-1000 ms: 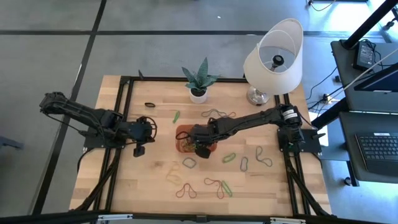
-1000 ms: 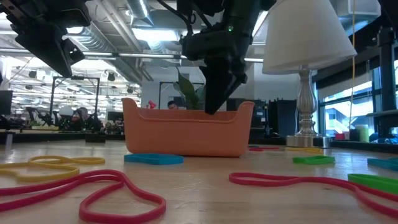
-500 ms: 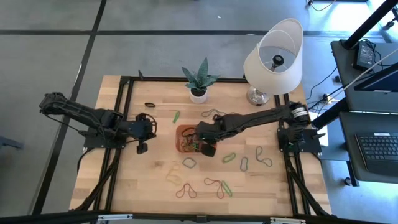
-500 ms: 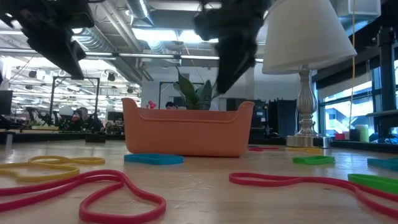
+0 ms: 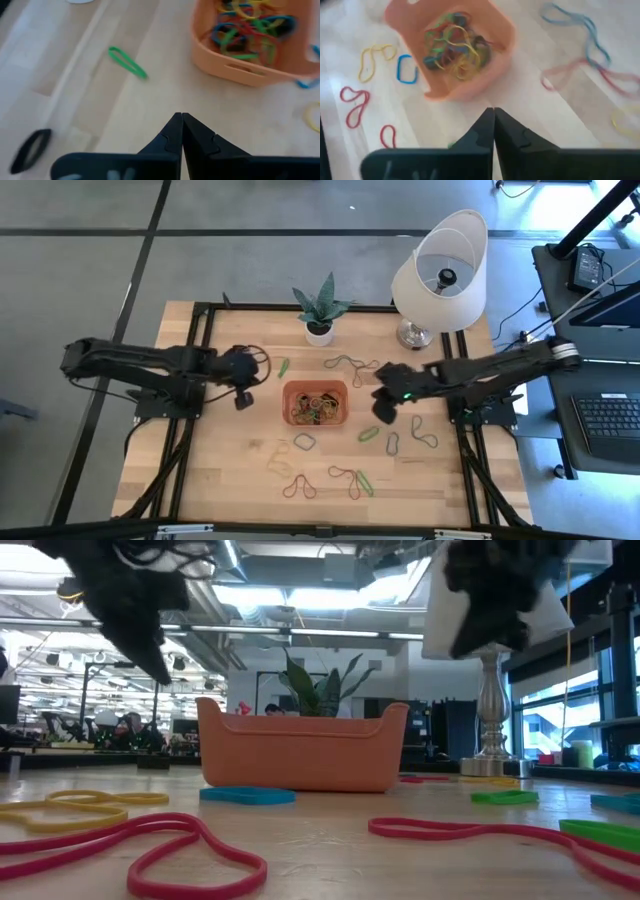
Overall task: Pick and place rubber bands into bin
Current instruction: Put the green rubber band into the orange bin
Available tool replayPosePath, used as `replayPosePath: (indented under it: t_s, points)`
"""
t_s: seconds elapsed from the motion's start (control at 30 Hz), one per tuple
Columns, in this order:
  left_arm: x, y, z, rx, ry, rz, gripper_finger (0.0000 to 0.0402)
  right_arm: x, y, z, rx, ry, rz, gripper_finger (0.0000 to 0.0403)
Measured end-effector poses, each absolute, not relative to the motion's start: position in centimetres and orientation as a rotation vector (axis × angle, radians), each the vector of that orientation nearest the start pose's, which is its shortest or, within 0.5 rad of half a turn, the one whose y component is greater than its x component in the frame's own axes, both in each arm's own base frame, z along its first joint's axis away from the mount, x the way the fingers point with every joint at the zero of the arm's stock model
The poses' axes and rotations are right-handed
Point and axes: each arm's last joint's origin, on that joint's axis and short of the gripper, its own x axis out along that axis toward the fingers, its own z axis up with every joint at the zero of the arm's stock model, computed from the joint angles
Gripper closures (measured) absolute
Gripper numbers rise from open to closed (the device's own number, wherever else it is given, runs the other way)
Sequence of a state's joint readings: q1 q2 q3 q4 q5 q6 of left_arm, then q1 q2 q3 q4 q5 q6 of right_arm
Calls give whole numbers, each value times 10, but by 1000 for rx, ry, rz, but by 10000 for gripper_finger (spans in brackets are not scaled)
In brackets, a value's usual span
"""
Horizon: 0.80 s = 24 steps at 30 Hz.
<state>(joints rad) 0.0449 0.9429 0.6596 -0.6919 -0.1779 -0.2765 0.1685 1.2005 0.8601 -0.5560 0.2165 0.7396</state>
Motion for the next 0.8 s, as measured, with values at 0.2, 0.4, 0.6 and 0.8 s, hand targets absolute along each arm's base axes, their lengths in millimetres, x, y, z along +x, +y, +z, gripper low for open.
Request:
replayPosePath:
  t_s: [0.2, 0.4, 0.6, 0.8]
  points:
    - [201, 37, 217, -144, 1051, 340, 379, 198, 27, 231, 594, 760, -383, 387]
    - [224, 71, 203, -204, 1133, 454, 327, 187, 25, 217, 591, 747, -380, 399]
    - [245, 102, 190, -270, 1140, 516, 290, 185, 25, 211, 529, 774, -363, 389]
    - [263, 123, 175, -387, 1154, 515, 285, 185, 25, 210, 463, 786, -335, 383]
